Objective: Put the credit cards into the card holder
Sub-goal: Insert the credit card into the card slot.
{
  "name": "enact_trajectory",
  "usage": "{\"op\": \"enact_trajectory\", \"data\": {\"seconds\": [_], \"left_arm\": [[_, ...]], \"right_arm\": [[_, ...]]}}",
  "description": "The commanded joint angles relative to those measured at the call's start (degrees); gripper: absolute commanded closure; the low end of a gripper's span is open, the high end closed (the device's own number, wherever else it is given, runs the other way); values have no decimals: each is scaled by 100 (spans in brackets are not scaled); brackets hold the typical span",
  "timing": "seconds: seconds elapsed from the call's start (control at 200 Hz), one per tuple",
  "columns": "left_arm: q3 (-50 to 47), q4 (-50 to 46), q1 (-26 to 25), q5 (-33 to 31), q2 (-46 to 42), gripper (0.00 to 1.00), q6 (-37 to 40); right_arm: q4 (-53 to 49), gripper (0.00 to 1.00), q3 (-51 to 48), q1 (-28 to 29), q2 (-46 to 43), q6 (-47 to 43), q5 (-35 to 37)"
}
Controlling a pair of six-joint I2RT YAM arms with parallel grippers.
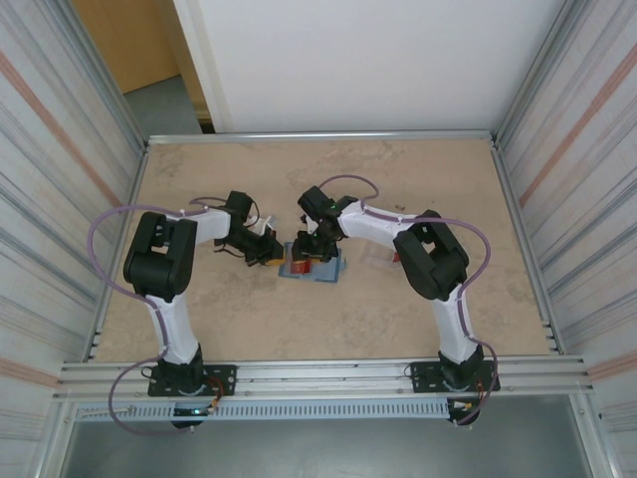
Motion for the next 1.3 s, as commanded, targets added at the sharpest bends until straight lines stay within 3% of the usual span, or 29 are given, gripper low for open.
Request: {"op": "enact_trajectory", "data": {"seconds": [0.0,0.366,0.747,1.298], "left_arm": [[-120,-81,-11,-40,-90,100,-78],[-106,-72,-20,22,-6,100,-131],[-154,-2,-89,97,-46,100,-252],[-531,250,-206,151,-461,100,-480]], "right_arm": [[-291,58,146,27,69,-92,75],[-304,58,-142,27,-162,-19,174],[25,60,169,209,115,249,-32],[-322,60,563,132,339,108,-22]]}}
